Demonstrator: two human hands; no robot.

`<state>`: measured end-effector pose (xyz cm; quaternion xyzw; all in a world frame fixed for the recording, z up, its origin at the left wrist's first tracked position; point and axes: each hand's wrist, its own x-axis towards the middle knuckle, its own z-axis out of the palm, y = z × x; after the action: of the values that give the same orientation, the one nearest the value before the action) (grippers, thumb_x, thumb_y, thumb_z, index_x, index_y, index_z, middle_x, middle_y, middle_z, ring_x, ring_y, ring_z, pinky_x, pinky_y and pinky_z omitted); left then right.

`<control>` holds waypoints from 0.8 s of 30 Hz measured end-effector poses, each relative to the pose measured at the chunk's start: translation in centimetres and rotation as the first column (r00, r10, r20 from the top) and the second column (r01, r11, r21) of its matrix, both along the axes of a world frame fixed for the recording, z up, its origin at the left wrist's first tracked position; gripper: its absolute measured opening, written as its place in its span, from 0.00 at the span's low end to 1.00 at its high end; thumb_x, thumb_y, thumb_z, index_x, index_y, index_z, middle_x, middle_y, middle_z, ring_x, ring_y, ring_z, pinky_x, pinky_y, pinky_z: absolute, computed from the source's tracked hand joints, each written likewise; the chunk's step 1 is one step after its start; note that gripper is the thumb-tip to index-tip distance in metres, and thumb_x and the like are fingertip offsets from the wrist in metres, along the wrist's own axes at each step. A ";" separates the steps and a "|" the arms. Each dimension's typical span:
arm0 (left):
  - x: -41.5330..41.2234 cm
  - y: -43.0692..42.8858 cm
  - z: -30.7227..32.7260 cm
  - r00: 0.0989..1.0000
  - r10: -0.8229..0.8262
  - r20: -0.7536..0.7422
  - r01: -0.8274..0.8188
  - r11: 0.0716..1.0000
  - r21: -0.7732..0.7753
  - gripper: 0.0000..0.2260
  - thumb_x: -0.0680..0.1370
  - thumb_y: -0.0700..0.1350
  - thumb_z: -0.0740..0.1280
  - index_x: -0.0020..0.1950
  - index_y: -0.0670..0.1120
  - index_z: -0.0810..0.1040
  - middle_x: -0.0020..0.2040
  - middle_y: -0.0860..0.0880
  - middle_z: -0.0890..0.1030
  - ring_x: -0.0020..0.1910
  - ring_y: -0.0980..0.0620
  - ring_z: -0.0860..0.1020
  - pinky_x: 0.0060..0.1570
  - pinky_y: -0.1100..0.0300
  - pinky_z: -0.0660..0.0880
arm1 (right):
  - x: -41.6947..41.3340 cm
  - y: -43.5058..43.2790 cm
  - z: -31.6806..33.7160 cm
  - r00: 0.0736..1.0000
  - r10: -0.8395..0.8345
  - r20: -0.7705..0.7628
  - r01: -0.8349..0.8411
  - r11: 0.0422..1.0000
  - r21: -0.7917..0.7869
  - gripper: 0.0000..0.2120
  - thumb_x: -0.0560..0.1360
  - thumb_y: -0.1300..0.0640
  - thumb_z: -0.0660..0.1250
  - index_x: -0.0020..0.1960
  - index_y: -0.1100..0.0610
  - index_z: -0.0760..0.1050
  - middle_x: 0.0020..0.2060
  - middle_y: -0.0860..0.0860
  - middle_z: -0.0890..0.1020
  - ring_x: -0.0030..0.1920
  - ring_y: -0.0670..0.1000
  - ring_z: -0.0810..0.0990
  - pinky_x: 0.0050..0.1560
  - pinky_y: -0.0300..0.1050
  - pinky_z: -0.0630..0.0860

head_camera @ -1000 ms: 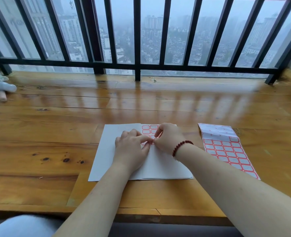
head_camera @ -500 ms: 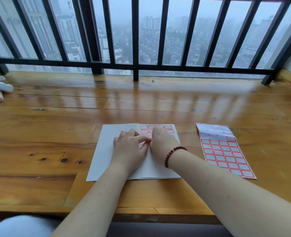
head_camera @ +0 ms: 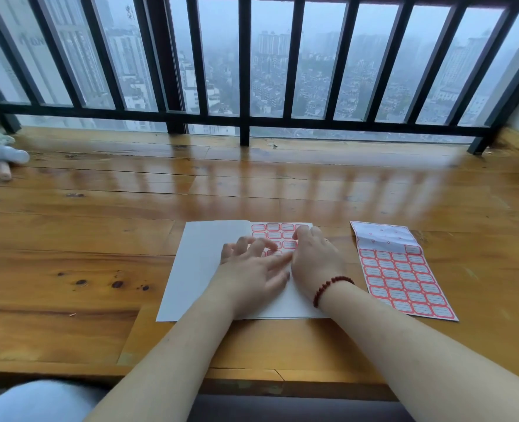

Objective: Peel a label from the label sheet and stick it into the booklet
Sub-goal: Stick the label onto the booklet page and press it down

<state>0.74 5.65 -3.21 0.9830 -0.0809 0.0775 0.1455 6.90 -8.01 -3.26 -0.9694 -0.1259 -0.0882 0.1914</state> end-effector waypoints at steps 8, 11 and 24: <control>-0.8 -2.2 -1.1 0.950 0.307 -0.059 -0.297 0.945 0.136 0.31 0.77 0.62 0.44 0.77 0.50 0.51 0.78 0.53 0.52 0.76 0.53 0.44 0.70 0.44 0.40 | 0.0 0.0 -0.3 0.999 -0.016 0.047 0.018 0.999 -0.032 0.11 0.74 0.61 0.57 0.55 0.54 0.69 0.53 0.53 0.75 0.50 0.56 0.77 0.40 0.45 0.63; -0.5 -2.4 -1.0 0.939 0.331 -0.091 -0.315 0.937 0.151 0.31 0.78 0.61 0.43 0.77 0.47 0.46 0.79 0.51 0.47 0.76 0.53 0.41 0.71 0.46 0.36 | 0.2 -0.1 -0.5 0.998 -0.018 0.060 0.020 0.999 -0.026 0.11 0.74 0.61 0.57 0.55 0.53 0.70 0.53 0.53 0.75 0.50 0.56 0.77 0.40 0.45 0.64; 1.3 -3.6 -0.4 0.962 0.223 -0.157 -0.204 0.971 0.124 0.25 0.81 0.53 0.41 0.76 0.45 0.44 0.79 0.49 0.45 0.76 0.52 0.42 0.73 0.50 0.38 | 0.3 -0.4 -0.5 1.000 0.002 0.018 -0.003 0.999 0.046 0.08 0.73 0.57 0.61 0.53 0.52 0.71 0.52 0.52 0.76 0.52 0.56 0.77 0.43 0.46 0.66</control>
<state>2.03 2.03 -3.56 0.9953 0.0343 0.0042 0.0900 7.19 -8.41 -3.71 -0.9637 -0.1267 -0.0996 0.2128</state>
